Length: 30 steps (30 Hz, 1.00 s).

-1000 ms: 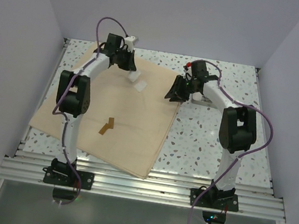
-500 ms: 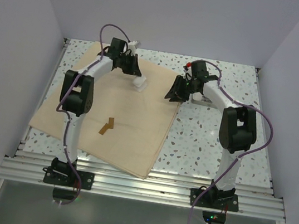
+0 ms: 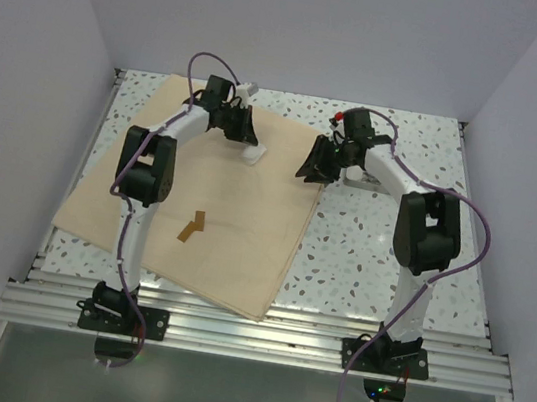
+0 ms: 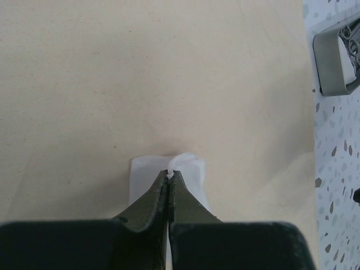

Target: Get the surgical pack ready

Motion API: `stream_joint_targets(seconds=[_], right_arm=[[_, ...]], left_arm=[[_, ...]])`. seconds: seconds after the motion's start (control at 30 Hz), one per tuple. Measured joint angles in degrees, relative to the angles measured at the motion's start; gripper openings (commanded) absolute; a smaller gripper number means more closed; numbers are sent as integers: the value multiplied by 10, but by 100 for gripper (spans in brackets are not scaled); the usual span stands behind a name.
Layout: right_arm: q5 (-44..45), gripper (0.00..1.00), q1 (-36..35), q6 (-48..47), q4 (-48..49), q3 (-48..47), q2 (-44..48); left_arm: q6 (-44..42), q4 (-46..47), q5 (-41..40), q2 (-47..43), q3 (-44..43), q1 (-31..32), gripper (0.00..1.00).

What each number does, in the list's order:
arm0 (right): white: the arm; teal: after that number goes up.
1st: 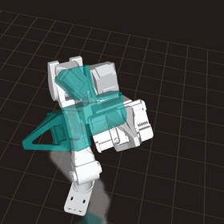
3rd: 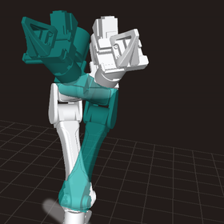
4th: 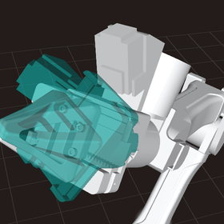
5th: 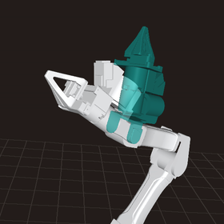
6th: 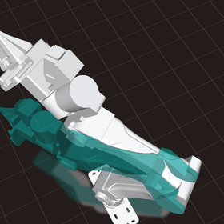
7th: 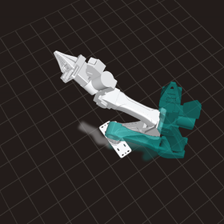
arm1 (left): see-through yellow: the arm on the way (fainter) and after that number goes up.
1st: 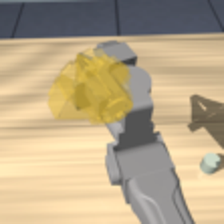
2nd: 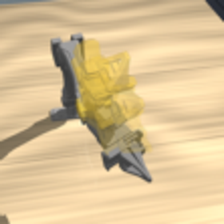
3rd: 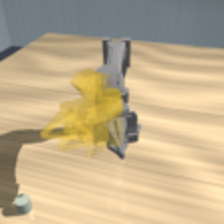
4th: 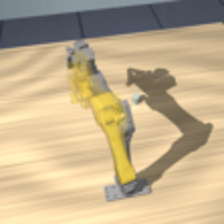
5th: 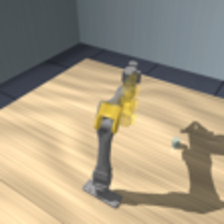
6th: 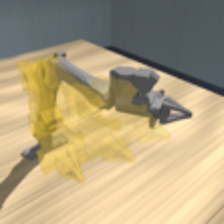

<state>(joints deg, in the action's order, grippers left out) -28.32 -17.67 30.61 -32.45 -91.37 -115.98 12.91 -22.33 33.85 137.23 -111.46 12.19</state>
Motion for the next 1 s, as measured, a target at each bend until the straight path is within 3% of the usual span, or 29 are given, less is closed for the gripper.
stream_joint_targets(seconds=[0.73, 0.8, 0.83, 0.87, 1.0], right_arm=[[-2, 38, 0, 0, 2, 0, 0], [-2, 38, 0, 0, 2, 0, 0], [-3, 38, 0, 0, 2, 0, 0], [-3, 38, 0, 0, 2, 0, 0], [-7, 38, 0, 1, 2, 0, 0]], left_arm=[[-28, -34, -20, 16, -26, 0, 0], [-31, -36, -22, 16, -27, 0, 11], [-32, -37, -23, 16, -27, 0, 29], [-36, -37, -23, 16, -27, 0, 37], [-37, -39, -28, 16, -28, 1, 52]])
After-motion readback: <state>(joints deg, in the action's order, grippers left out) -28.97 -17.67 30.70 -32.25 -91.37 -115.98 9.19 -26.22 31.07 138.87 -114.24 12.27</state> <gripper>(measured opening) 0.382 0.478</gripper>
